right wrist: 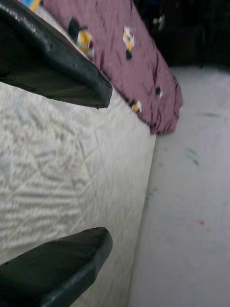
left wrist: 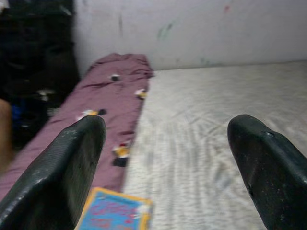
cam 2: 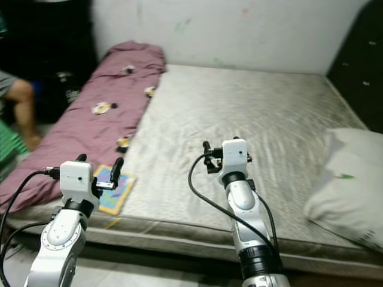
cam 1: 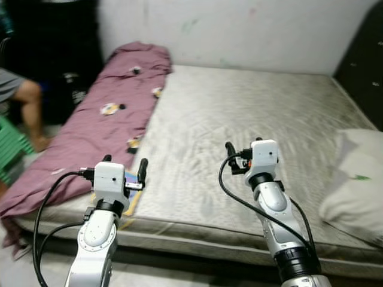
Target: Clean up the room
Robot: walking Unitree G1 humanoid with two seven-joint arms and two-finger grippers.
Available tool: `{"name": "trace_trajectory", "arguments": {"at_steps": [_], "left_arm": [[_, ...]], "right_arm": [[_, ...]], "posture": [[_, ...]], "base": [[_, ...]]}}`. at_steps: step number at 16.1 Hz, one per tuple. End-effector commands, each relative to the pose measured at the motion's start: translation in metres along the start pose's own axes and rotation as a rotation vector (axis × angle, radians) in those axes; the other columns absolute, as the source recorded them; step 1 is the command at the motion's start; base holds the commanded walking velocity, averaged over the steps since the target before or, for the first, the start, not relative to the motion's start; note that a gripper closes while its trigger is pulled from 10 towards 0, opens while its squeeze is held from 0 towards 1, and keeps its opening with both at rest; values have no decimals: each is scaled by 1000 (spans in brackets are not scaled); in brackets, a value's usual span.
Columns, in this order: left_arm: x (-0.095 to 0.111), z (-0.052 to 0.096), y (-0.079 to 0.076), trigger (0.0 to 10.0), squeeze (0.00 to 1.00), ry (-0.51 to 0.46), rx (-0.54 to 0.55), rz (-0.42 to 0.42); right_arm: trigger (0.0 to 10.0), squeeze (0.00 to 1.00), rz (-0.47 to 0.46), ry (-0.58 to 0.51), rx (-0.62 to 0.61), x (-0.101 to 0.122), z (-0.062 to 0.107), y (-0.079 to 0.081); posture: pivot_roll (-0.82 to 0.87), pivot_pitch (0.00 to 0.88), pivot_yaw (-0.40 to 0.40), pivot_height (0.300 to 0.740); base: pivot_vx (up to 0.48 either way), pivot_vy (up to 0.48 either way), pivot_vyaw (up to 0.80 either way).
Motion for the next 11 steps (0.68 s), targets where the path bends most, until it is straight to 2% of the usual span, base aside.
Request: {"name": "trace_trajectory", "arguments": {"at_steps": [1, 11], "left_arm": [[9, -2, -5, 10000, 0, -29, -10, 2], [9, -1, -6, 10000, 0, -28, -5, 12]], "right_arm": [[10000, 0, 0, 7, 1, 0, -3, -3], [10000, 0, 14, 9, 21, -1, -3, -1]], "posture": [[-35, 0, -32, 740], [-36, 0, -41, 740]], "base": [[0, -311, 0], [0, -316, 0]]}}
Point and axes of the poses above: a point about 5 cm out from each wrist's last joint towards the gripper, its own z axis pointing back from the gripper into the wrist, its own x axis along the axis of the wrist's last joint, y = z × x, the point moved 6 cm from there along -z, pointing out of the wrist towards the gripper, and after that the axes turned 13 degrees about z, right-handed, at the moved point
